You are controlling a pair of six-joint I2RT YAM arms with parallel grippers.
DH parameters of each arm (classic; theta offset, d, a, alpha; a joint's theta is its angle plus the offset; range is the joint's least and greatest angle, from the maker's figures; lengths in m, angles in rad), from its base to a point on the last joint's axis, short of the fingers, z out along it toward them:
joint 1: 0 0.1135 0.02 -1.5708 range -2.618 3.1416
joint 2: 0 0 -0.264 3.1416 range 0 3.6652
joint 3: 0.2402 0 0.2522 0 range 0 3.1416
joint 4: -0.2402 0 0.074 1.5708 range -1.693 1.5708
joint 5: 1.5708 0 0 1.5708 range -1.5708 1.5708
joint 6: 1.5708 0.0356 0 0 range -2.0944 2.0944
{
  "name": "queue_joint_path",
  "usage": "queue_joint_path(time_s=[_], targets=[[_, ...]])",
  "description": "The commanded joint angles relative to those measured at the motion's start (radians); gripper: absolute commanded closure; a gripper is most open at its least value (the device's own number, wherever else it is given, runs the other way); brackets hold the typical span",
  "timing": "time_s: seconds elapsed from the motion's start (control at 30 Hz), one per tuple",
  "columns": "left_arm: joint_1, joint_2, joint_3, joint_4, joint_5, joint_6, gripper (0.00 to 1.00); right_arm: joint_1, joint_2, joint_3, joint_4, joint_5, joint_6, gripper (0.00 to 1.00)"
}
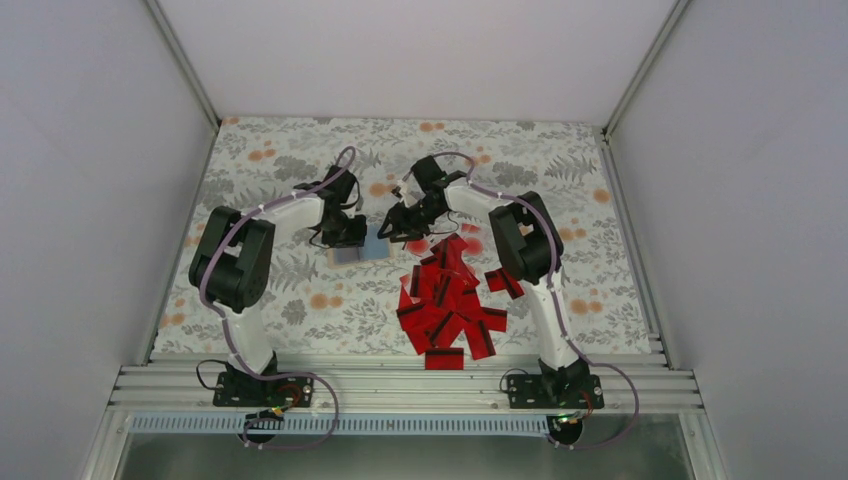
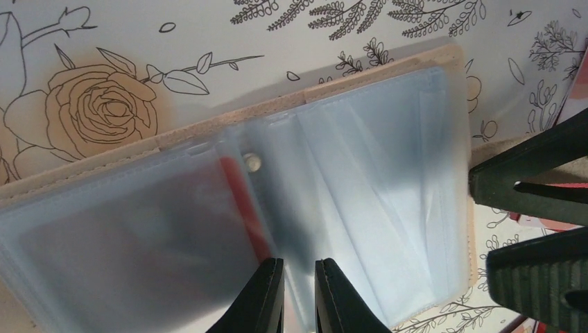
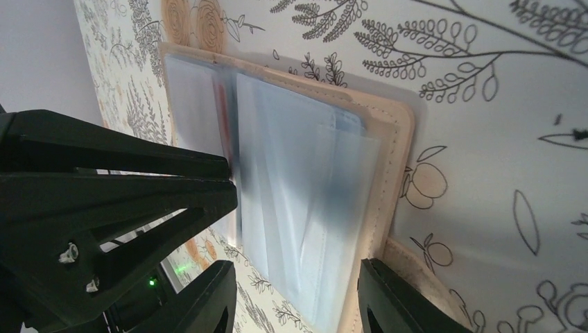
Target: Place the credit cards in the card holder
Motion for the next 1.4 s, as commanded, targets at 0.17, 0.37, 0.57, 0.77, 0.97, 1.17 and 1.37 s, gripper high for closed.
queue_joint_path(time_s=[0.17, 0.37, 0.57, 0.77, 0.97, 1.17, 1.37], targets=[[0.0, 0.028, -0.015, 0.009, 0.009, 0.016, 0.87, 0.017, 0.042, 0.032, 0.005, 0.016, 0.026, 0.55], [-0.001, 0.031, -0.025, 0.018, 0.021, 0.018, 0.87, 0.024, 0.042, 0.05, 0.018, -0.054, 0.028, 0.55], [-0.002, 0.029, -0.038, 0.031, 0.035, 0.015, 0.87, 0.034, 0.058, 0.097, -0.007, -0.069, 0.025, 0.55], [-0.002, 0.021, -0.044, 0.034, 0.036, 0.013, 0.87, 0.043, 0.06, 0.105, -0.015, -0.074, 0.022, 0.55], [0.0, 0.012, -0.038, 0.031, 0.032, 0.01, 0.87, 0.045, 0.054, 0.101, -0.002, -0.118, 0.015, 0.55], [0.0, -0.021, -0.011, 0.0, 0.014, 0.003, 0.86, 0.055, 0.058, 0.08, 0.025, -0.171, 0.013, 0.55], [0.002, -0.05, 0.004, -0.028, -0.014, -0.005, 0.86, 0.063, 0.058, 0.07, 0.049, -0.202, 0.018, 0.55]])
